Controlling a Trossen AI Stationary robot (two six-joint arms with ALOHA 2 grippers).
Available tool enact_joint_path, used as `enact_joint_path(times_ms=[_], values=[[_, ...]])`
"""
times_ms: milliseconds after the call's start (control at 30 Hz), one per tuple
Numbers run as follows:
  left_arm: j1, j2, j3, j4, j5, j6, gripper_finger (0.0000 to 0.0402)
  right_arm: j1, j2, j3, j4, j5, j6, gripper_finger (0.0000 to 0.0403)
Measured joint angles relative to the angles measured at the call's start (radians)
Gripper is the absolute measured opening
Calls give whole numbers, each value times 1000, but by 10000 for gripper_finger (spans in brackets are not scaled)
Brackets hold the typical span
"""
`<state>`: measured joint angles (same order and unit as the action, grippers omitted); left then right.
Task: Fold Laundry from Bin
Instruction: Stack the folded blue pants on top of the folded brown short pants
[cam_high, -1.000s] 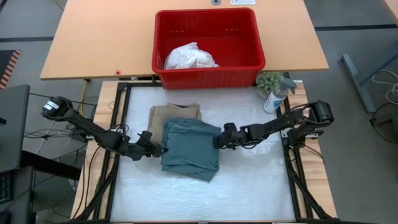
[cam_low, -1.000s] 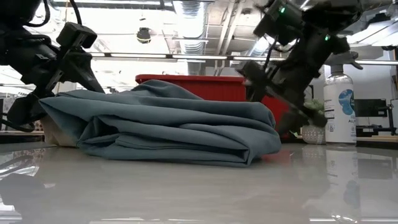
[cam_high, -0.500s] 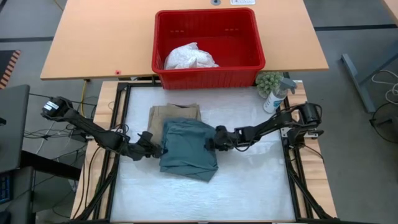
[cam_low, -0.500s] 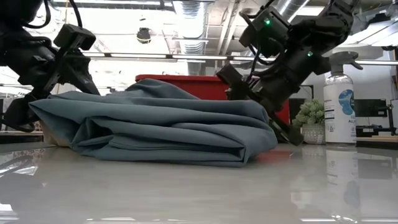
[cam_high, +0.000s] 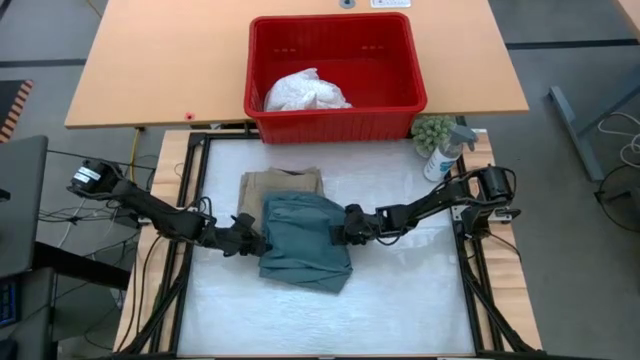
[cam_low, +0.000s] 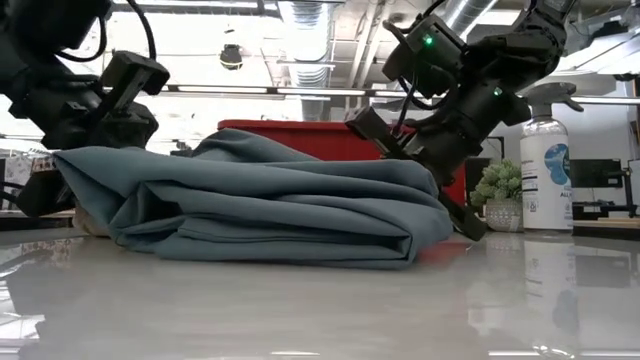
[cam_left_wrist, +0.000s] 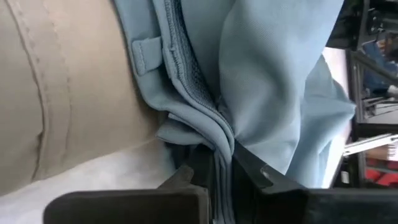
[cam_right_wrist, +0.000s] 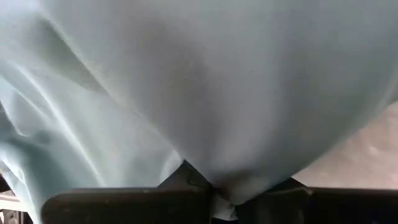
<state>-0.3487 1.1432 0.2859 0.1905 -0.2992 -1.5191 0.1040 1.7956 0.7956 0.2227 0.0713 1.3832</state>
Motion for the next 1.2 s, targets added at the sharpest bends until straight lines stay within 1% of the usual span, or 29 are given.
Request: enact_joint_path(times_ms=[167,367,467,567,733,833,900,1100,1200], values=[[-1,-42,30,-2,34,-17,5,1,-48,-2,-19,-9,-20,56],[0,-75,89,-1,25,34,3,1,-146,-1,-25,-7,-54,56],[0,-78,113,-7,24,46,2,-8,-167,36,-55,-6,-102,56],[4,-77,136,-25,24,43,2,-20,-170,121,-143,-6,-173,56],[4,-78,164,-24,21,39,1,-35,-149,285,-367,2,-299,56],[4,-77,164,-73,23,-46,1,-40,-135,346,-432,4,-343,56],[2,-77,164,-98,31,-99,4,-43,-135,361,-454,8,-359,56],[0,-77,164,-116,59,-140,2,-53,-135,369,-462,7,-366,56],[1,-97,163,-76,69,-146,2,-52,-135,369,-463,7,-384,56]])
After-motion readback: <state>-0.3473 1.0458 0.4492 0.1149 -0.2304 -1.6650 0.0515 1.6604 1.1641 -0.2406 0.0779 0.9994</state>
